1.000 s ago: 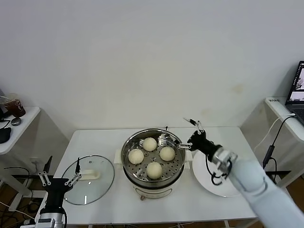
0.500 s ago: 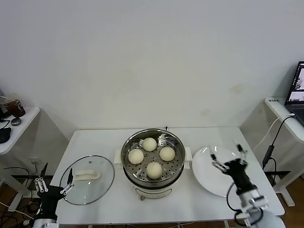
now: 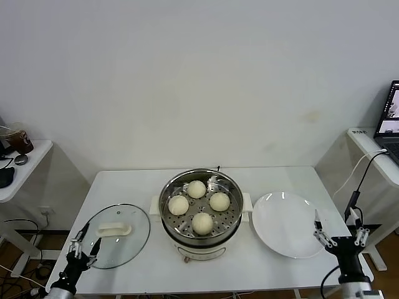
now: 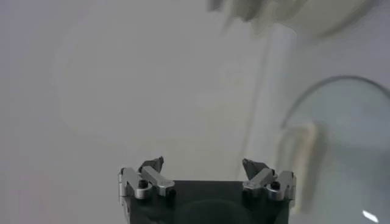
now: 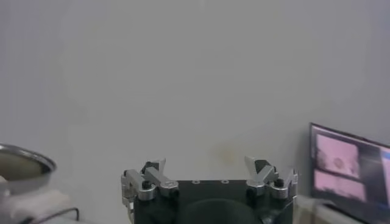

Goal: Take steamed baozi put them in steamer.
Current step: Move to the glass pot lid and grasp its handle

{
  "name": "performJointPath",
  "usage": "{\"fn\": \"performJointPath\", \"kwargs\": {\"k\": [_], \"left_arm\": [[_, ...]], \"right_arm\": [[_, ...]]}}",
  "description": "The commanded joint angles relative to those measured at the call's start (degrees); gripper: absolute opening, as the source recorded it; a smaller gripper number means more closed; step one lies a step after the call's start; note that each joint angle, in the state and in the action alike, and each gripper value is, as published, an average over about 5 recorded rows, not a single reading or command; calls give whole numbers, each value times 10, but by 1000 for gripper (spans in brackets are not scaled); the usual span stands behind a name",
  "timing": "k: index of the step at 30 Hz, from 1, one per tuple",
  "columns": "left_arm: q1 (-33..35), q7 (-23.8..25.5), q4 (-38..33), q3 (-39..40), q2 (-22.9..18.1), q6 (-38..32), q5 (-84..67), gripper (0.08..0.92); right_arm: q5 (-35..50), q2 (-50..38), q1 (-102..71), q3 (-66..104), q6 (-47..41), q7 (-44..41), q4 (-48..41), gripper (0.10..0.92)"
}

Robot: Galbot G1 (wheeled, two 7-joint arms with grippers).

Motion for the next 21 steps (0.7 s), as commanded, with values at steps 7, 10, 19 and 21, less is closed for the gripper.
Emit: {"fn": "performJointPath", "kwargs": {"k": [7, 10, 19, 21], "left_arm": [[-160, 4, 137, 90, 41, -7, 148, 823], [-188, 5, 157, 97, 38, -7, 154, 823], [-237, 16, 197, 107, 35, -4, 154, 823], [-240, 19, 206, 108, 34, -4, 152, 823]], "right_arm": [[-2, 35, -29, 24, -8, 1, -9, 823], [-6, 37, -29, 20, -11, 0, -10, 823], [-13, 37, -30, 14, -8, -1, -20, 823], [-14, 37, -29, 12, -7, -1, -23, 823]]}}
